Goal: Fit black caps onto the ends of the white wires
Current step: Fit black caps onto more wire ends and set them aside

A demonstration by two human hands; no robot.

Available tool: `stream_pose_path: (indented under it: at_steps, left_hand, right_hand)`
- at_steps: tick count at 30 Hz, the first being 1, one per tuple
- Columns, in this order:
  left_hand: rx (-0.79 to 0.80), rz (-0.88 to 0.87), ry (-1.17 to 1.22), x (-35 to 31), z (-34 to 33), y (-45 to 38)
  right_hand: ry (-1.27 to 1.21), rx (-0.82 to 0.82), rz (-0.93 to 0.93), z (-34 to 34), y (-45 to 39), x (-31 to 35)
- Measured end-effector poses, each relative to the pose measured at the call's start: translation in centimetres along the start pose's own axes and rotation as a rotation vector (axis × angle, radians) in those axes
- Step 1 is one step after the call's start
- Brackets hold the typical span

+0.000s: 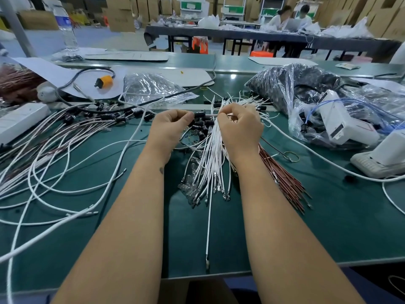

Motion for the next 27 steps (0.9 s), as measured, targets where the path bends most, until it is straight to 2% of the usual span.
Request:
stream_pose_path:
  at_steps: [6, 11, 18, 22, 27]
  left_hand:
    - [0.036, 0.012, -0.051, -0.1, -0.1, 0.2]
    - [0.021, 0.007, -0.069, -0.1, 0.0, 0.1]
    - [0.003, -0.021, -0.079, -0.2, 0.4, 0.2]
    - [0.016, -0.025, -0.088, -0.2, 0.3, 0.2]
    - [0.012, -0.034, -0.081, -0.3, 0.2, 0.3]
  right_hand:
    - [0.134, 0.044, 0.117, -0.8, -0.1, 0.2]
    - [0.325, 0.003, 0.199, -0.9, -0.1, 0.1]
    - [0.337, 0.003, 0.31, -1.1, 0.4, 0.7]
    - [0.398, -0.013, 0.316, -0.9, 0.3, 0.5]
    - [0.349, -0.016, 0.325, -0.9, 0.5, 0.7]
Point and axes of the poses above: each hand's wrist, its own y-axis away from the middle knuckle, its own z-axis out of the back of the hand, x = y × z, the point moved 3 cm from there along -y, towards the middle knuckle, and after that the axes turned 14 degrees about y, right-handed, at the moved point
